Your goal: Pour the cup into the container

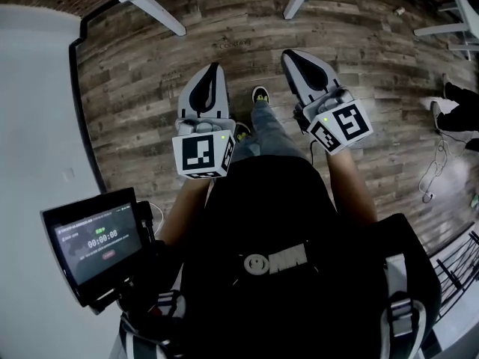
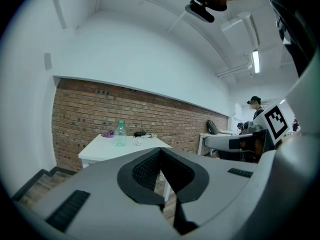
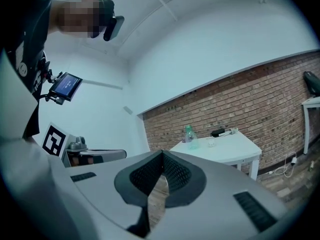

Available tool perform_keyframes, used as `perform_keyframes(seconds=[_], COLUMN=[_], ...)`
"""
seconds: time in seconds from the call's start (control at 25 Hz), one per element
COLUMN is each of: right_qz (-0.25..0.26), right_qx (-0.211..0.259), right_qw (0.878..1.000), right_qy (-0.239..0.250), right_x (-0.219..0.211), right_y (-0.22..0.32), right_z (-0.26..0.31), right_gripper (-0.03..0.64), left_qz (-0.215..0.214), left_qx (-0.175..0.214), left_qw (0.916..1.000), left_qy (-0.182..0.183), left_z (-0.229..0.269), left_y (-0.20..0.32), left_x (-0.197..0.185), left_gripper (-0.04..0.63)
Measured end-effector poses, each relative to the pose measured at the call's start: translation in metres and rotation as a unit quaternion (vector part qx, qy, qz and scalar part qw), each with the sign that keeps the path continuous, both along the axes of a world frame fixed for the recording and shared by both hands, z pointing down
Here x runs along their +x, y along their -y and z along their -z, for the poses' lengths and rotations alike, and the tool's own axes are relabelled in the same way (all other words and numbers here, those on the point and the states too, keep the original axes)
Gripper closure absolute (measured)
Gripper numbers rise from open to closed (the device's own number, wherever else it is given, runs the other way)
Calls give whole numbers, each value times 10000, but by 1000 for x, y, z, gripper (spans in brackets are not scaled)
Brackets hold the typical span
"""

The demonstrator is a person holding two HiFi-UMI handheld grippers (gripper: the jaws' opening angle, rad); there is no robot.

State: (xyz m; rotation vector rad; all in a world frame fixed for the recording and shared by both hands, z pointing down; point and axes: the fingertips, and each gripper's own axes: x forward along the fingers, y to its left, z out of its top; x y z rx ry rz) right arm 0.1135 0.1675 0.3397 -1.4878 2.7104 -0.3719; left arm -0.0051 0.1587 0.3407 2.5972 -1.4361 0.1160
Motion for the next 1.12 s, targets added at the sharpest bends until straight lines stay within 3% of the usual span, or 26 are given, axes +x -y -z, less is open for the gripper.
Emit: perform_keyframes(seconds=[0.24, 0.64, 0.92, 1.12], right_qz=[442, 369, 459, 398], right_qx=[169, 149, 21, -87], right_qw=[9988, 9988, 9987, 9991], right_qy=[-84, 275, 237, 140], right_x=[16, 61, 41, 10], right_y=[57, 135, 165, 215], right_z=[1, 3, -6, -11], right_gripper=[624, 624, 624, 624], left_qz=[48, 187, 272, 264], left_qx=[29, 15, 103, 57], left_qw=[9999, 9994, 9991, 9992], left_qy=[139, 276, 321, 283], left_z=[4, 10, 13, 7], left_y=[63, 135, 169, 221], left_x=[29, 63, 46, 12], left_gripper=[597, 597, 597, 597])
